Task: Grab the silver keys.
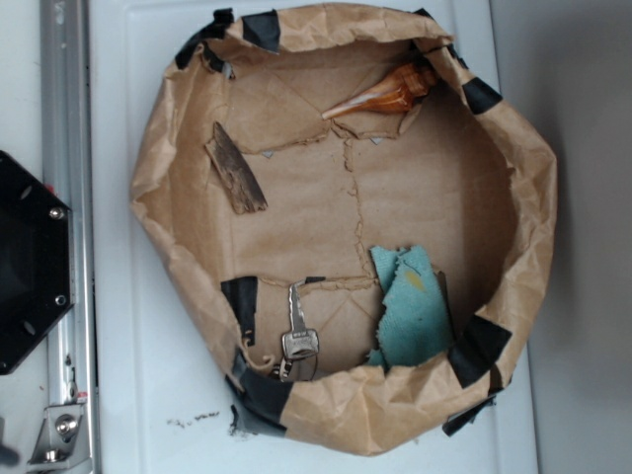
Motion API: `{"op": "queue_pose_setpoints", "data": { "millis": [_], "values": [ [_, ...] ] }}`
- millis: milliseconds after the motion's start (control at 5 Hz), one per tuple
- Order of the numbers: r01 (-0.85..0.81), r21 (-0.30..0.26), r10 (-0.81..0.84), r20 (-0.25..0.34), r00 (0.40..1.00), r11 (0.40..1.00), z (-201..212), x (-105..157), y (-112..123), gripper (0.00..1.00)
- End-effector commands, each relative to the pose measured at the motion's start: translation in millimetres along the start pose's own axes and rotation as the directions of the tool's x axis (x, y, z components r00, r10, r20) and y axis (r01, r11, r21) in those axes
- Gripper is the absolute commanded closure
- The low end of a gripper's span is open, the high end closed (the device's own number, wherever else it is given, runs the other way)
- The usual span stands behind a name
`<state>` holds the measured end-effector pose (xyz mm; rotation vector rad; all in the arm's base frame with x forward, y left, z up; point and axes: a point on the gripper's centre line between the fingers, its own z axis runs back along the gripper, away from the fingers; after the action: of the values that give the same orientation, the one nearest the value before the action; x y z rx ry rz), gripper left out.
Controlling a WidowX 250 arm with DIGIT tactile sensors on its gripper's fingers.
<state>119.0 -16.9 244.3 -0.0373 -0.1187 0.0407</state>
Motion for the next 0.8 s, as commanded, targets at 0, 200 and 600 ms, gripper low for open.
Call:
{"op": "queue_pose_setpoints", "data": {
  "millis": [0, 200, 600],
  "values": [
    [0.0, 0.0, 0.0, 0.0, 1.0, 1.0, 0, 0, 0, 0.0],
    [-0.115, 0.016, 0.115, 0.015, 0.993, 0.993, -11, 49, -4, 0.0],
    [-0.386, 0.053, 0.382, 0.08, 0.921, 0.921, -46, 138, 21, 0.0]
  ]
}}
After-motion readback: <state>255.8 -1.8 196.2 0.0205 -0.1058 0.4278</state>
